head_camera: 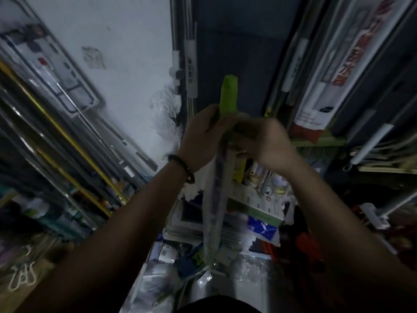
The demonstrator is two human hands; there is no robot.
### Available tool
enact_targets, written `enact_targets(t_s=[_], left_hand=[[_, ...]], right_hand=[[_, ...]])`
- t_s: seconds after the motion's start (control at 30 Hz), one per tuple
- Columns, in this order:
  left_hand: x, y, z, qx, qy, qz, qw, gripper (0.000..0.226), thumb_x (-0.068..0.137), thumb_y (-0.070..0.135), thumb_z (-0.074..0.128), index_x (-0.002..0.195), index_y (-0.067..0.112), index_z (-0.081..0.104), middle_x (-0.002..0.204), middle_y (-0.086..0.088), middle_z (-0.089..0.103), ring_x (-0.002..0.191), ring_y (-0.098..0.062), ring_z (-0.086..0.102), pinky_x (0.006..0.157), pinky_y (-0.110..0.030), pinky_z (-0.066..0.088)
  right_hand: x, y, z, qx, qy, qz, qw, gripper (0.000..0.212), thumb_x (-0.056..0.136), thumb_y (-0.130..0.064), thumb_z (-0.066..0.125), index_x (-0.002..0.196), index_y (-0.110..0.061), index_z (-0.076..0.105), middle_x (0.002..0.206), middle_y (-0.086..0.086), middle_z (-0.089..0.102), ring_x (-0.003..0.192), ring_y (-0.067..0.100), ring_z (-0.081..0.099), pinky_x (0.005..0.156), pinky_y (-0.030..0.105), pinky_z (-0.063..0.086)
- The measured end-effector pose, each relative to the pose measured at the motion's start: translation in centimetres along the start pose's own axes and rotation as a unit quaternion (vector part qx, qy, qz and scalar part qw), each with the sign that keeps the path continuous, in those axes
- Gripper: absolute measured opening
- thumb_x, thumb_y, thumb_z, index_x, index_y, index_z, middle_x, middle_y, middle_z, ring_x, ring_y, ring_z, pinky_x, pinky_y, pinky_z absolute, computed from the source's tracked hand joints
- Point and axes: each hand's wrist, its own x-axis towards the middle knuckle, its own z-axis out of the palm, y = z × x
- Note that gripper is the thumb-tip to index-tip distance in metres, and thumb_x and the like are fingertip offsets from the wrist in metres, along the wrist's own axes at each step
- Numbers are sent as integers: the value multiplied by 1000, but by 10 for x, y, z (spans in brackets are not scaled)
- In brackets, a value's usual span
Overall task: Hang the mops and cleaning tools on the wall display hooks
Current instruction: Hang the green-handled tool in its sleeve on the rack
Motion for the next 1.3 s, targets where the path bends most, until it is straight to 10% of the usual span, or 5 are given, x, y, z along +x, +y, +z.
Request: enact_targets(t_s=[0.17, 0.77, 0.87, 1.13, 1.3], left_hand=[[11, 28, 11, 8, -13, 55, 998, 40, 95, 46, 65, 113, 12, 75, 97, -9, 78, 89, -31, 74, 76, -58, 59], [128, 187, 36, -130, 73, 173, 974, 26, 91, 3, 66, 108, 12, 82, 85, -7, 80, 74, -5, 65, 68, -29, 58], [160, 213, 44, -151, 93, 155, 972, 29, 88, 3, 68, 111, 13, 81, 89, -3, 81, 72, -6, 69, 65, -27, 59], [220, 247, 48, -120, 107, 171, 972, 51, 76, 41, 77, 122, 20, 74, 105, 0, 81, 100, -15, 78, 89, -47, 64], [227, 238, 34, -11, 50, 177, 983, 44, 80, 30, 88, 120, 32, 70, 92, 2, 82, 83, -7, 77, 73, -27, 61]], right_hand=[[-8, -55, -49, 16, 184, -35, 982, 23, 95, -42, 70, 103, -20, 73, 89, 5, 74, 81, 21, 73, 72, 44, 60], [82, -160, -149, 117, 287, -96, 946, 16, 84, -39, 74, 92, -28, 84, 85, 12, 79, 80, 29, 78, 74, 57, 65], [102, -176, -177, 103, 308, -106, 940, 12, 87, -33, 77, 91, -23, 84, 72, -2, 78, 62, 13, 68, 66, 37, 59], [162, -210, -239, 6, 314, -73, 947, 29, 71, -38, 78, 78, -10, 77, 70, 16, 75, 73, 40, 76, 68, 61, 64], [201, -222, -258, -18, 332, -72, 940, 27, 81, -33, 83, 79, -7, 78, 78, 14, 78, 81, 33, 77, 76, 51, 65]])
